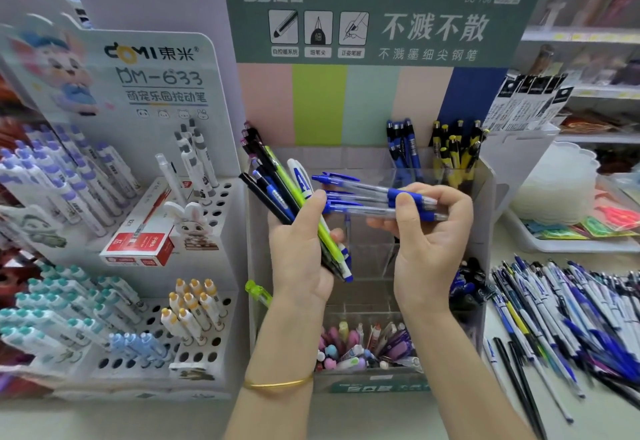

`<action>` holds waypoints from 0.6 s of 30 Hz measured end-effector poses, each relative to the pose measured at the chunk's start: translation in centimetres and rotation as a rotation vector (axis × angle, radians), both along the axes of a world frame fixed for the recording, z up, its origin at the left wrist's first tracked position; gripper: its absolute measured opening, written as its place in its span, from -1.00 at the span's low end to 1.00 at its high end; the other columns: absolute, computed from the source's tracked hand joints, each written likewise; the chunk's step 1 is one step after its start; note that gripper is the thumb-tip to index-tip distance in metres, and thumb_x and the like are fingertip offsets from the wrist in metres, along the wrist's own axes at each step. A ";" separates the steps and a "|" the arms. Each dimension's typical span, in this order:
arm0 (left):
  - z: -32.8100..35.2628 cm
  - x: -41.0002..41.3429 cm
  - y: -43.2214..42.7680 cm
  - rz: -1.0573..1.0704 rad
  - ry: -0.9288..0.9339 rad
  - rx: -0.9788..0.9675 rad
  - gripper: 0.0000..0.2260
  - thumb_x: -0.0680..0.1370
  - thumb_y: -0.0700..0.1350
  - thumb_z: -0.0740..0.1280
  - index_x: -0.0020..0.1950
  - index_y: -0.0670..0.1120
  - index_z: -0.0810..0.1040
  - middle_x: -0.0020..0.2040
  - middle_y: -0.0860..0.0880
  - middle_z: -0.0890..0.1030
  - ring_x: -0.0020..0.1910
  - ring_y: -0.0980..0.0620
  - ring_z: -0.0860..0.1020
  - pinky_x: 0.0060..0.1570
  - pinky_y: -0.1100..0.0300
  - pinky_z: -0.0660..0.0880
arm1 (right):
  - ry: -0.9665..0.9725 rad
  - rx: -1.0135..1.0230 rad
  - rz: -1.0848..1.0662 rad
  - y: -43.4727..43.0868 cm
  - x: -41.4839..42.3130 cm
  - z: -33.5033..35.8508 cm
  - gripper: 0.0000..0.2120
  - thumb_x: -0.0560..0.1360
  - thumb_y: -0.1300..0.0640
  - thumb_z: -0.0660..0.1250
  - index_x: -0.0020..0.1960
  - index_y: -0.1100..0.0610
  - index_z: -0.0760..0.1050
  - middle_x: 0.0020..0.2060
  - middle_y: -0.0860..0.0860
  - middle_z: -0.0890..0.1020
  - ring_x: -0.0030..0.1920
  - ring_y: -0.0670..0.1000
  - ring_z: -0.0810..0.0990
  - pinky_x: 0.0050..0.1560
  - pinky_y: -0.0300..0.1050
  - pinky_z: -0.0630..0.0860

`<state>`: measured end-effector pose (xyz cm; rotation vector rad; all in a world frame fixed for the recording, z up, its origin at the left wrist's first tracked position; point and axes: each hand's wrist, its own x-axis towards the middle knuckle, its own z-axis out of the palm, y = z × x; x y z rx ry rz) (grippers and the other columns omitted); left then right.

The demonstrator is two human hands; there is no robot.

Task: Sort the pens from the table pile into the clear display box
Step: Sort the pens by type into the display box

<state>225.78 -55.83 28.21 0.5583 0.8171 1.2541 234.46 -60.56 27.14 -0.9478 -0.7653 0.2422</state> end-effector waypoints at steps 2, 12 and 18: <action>0.0 0.3 0.5 0.084 0.018 -0.008 -0.65 0.52 -0.25 0.39 0.30 -0.22 0.49 -0.31 0.00 0.49 -0.57 0.14 0.40 -0.54 0.32 0.37 | 0.005 -0.033 0.041 -0.3 0.0 -0.2 -0.81 0.53 0.38 0.27 -0.03 0.11 0.37 -0.11 -0.02 0.55 -0.15 -0.04 0.62 -0.27 -0.15 0.61; -0.4 -0.3 1.8 0.152 0.092 0.144 -0.63 0.48 -0.32 0.41 0.27 -0.31 0.46 -0.24 -0.05 0.56 -0.43 0.10 0.54 -0.50 0.27 0.43 | 0.000 -0.441 0.370 -1.3 2.1 0.2 -0.91 0.50 0.39 0.32 -0.09 0.23 0.51 -0.30 0.05 0.67 -0.35 0.13 0.68 -0.33 -0.05 0.63; 0.2 -0.3 1.7 0.113 0.201 0.265 -0.72 0.49 -0.33 0.40 0.15 -0.11 0.50 -0.24 -0.03 0.55 -0.39 0.11 0.52 -0.46 0.25 0.45 | -0.454 -0.789 0.405 -0.3 2.7 1.4 -0.86 0.59 0.31 0.10 0.01 0.08 0.31 -0.15 0.14 0.57 -0.34 -0.02 0.58 -0.35 -0.06 0.55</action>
